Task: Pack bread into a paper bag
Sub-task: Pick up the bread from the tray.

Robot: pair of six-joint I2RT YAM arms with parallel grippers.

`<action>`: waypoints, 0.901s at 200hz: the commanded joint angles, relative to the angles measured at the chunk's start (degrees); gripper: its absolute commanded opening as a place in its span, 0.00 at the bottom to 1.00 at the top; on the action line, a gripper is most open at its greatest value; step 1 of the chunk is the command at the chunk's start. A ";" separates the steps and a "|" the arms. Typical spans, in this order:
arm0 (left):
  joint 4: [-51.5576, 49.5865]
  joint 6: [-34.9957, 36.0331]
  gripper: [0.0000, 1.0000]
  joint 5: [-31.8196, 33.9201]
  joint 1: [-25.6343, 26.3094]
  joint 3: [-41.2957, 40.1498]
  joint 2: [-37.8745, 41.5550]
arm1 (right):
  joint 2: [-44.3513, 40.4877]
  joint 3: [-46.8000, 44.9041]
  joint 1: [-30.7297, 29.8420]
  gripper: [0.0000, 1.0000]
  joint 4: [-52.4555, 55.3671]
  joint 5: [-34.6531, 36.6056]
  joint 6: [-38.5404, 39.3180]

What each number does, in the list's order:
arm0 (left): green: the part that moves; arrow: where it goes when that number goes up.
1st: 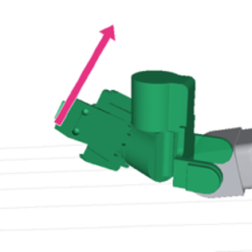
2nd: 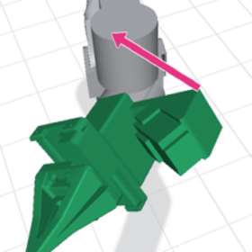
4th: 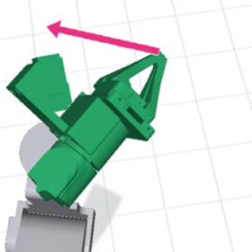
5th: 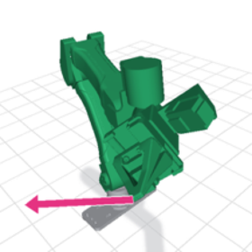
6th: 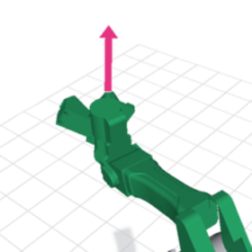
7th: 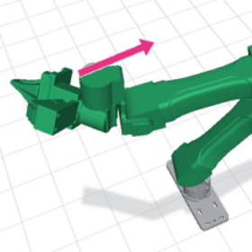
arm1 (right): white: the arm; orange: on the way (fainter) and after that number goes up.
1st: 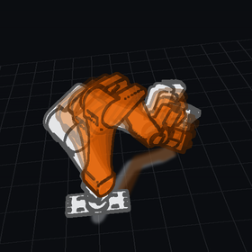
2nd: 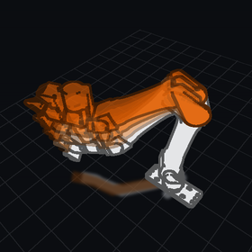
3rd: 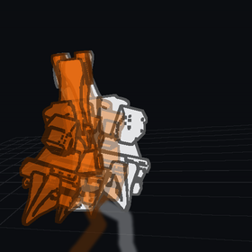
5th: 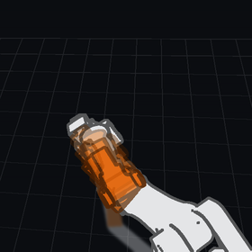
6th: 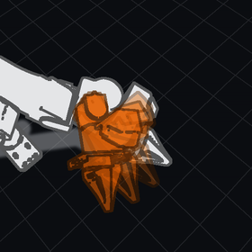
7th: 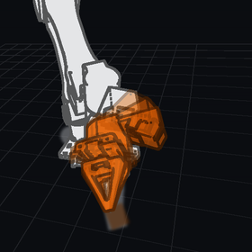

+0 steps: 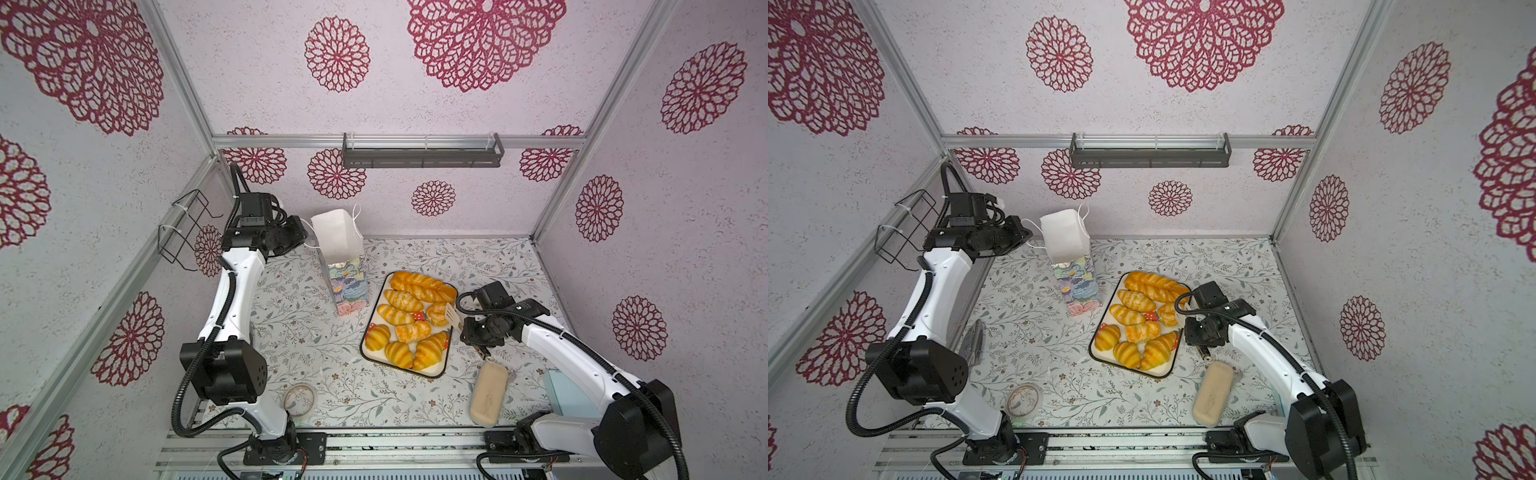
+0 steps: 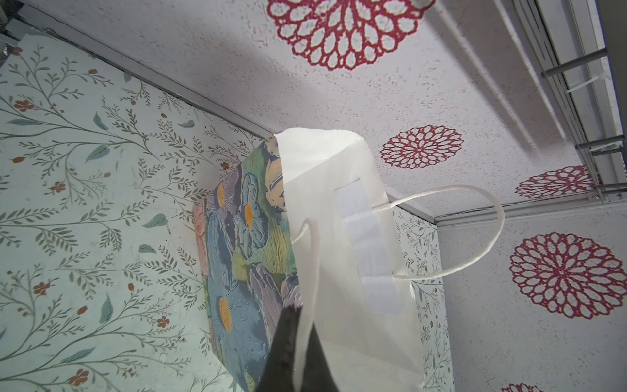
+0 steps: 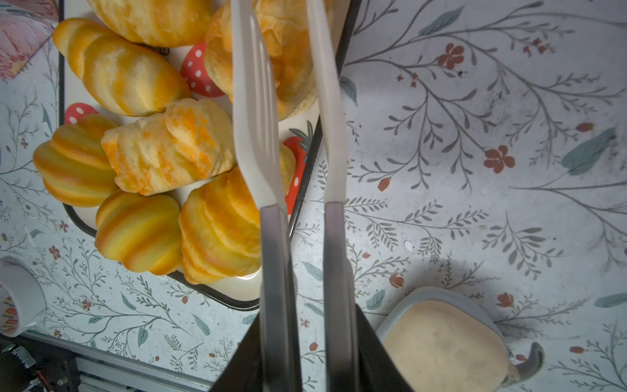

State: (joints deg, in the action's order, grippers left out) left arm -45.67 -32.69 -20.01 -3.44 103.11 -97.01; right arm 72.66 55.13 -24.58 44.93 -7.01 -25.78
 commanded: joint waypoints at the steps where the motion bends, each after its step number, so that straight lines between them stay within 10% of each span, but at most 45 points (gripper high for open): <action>1: 1.41 -0.35 0.00 -0.43 -0.46 -0.60 1.39 | 0.04 0.46 0.75 0.35 -1.83 -1.80 -1.56; 180: 2.13 -1.13 0.00 -0.91 -1.13 -1.56 0.94 | -0.22 4.57 2.18 0.11 -0.28 -1.71 0.43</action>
State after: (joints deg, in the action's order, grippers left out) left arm -44.47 -33.26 -20.34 -4.14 102.19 -97.01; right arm 74.54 56.84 -22.76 44.51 -9.61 -26.44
